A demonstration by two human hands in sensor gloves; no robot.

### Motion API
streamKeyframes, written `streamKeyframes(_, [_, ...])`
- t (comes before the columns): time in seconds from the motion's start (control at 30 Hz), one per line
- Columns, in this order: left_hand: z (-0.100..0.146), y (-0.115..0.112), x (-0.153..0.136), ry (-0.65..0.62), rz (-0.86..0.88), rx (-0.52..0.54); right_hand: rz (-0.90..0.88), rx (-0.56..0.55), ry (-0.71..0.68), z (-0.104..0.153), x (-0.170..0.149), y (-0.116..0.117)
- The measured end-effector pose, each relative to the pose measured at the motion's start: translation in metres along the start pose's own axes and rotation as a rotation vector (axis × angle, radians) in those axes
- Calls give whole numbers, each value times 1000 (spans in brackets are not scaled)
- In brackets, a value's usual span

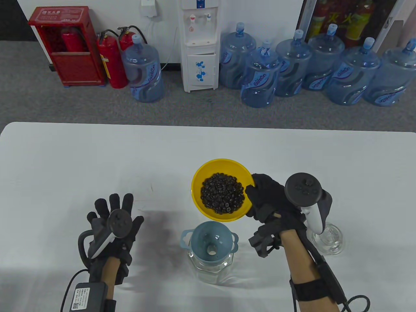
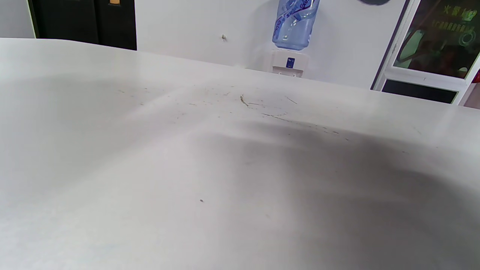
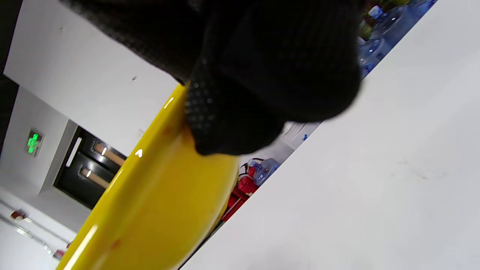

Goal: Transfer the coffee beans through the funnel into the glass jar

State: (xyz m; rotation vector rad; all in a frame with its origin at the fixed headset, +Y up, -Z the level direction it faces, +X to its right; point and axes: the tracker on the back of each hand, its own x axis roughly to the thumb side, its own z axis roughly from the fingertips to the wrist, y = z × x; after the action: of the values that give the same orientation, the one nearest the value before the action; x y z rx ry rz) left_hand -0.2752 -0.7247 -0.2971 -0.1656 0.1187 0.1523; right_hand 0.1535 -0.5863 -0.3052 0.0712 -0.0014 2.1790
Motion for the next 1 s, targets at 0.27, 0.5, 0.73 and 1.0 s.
streamKeyframes(0.27, [0,-1,1,5,-4,-9,61,31,-58,23,11,-1])
streamKeyframes(0.5, [1,-1,1,16,-4,-8,119,33,-111,30,12,10])
streamKeyframes(0.73, [1,-2,0,19,-5,-11,146,6,-169,34,14,14])
streamKeyframes(1.0, [1,-1,0,1,8,2,188,-51,-222,39,14,16])
